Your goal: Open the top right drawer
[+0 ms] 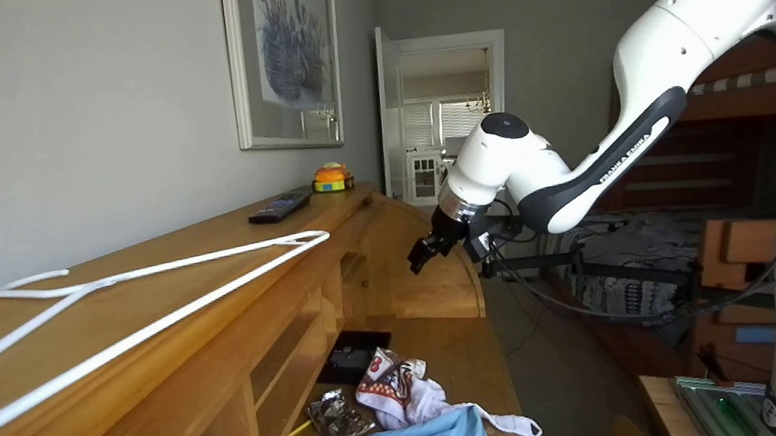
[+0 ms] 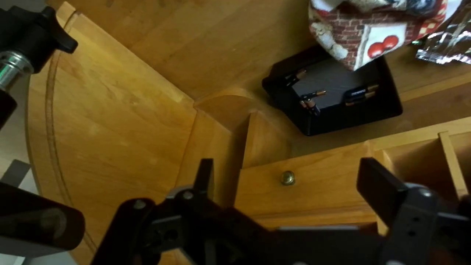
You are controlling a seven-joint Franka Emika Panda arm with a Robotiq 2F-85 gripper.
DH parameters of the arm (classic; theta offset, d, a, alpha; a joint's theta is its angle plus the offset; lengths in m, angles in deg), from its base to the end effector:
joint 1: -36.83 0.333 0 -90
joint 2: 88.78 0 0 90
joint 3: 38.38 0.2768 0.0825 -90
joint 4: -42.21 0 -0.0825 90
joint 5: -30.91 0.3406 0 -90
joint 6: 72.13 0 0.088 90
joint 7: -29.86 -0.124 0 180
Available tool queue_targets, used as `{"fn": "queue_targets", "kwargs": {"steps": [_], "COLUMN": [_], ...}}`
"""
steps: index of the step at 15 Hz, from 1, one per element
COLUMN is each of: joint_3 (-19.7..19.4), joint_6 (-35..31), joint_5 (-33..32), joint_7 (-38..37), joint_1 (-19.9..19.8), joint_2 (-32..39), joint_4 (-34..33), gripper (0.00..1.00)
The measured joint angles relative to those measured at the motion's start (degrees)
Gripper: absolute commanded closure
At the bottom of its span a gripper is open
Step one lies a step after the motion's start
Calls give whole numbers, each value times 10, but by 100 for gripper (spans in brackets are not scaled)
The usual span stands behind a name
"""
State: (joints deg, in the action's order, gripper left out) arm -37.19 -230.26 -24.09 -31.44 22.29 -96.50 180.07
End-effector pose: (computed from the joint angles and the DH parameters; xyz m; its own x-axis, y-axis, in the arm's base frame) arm 0.4779 -0.0835 0.3820 0.7126 -0.3093 0.6297 -0.5068 -0.8477 0.1571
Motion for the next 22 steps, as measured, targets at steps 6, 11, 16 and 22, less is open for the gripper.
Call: {"fn": "queue_targets", "kwargs": {"steps": [6,11,16,22], "joint_3": [1,-4,-20,-25], "joint_6": [0,-56,-152,-158], "joint_5": [2,-51,-191,-346], "joint_7": [3,-16,-101,-249], "joint_1": [6,-4,-43,-53], "joint_2": [0,6,39,89], "joint_4": [0,-1,-28,-85], "gripper": [0,0,0,0]}}
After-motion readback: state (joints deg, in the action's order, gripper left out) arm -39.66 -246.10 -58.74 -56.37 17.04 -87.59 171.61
